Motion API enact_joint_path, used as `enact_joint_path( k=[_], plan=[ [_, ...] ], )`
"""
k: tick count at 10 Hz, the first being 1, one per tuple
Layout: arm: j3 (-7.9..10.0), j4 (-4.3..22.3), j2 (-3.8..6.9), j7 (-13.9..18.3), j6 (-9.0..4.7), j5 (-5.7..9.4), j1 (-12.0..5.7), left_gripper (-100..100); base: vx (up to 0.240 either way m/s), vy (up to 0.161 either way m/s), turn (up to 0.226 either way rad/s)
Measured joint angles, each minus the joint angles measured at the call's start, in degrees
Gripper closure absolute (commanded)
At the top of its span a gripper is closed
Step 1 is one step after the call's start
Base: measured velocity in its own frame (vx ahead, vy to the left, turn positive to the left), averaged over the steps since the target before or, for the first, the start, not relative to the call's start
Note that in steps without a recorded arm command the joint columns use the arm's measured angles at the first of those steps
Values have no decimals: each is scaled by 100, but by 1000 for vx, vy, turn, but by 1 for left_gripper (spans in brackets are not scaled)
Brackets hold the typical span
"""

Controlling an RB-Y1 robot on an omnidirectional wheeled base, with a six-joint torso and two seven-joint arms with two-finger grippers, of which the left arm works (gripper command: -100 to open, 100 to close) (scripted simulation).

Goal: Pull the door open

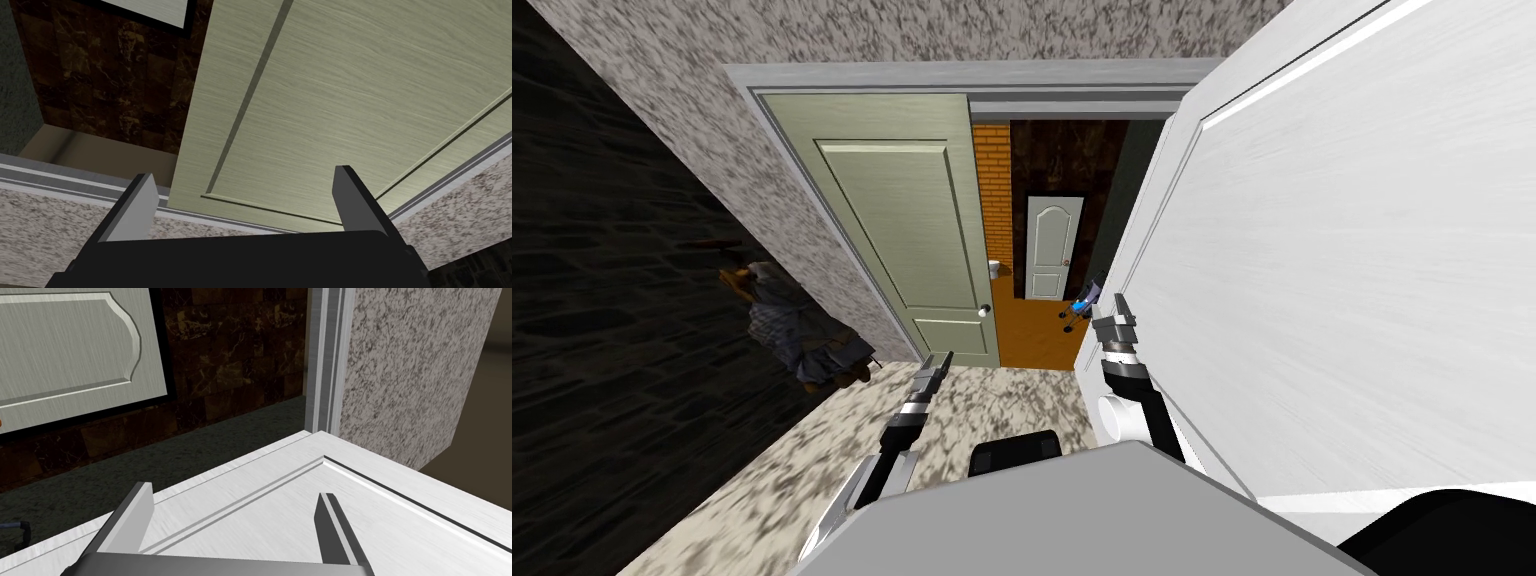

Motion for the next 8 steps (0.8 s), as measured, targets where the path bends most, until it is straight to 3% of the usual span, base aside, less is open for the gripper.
enact_joint_path(
  k=[8],
  plan=[
    [49, 893, 97, -651, -207, -193, -243, -100, 99, -21, -5]
  ],
)
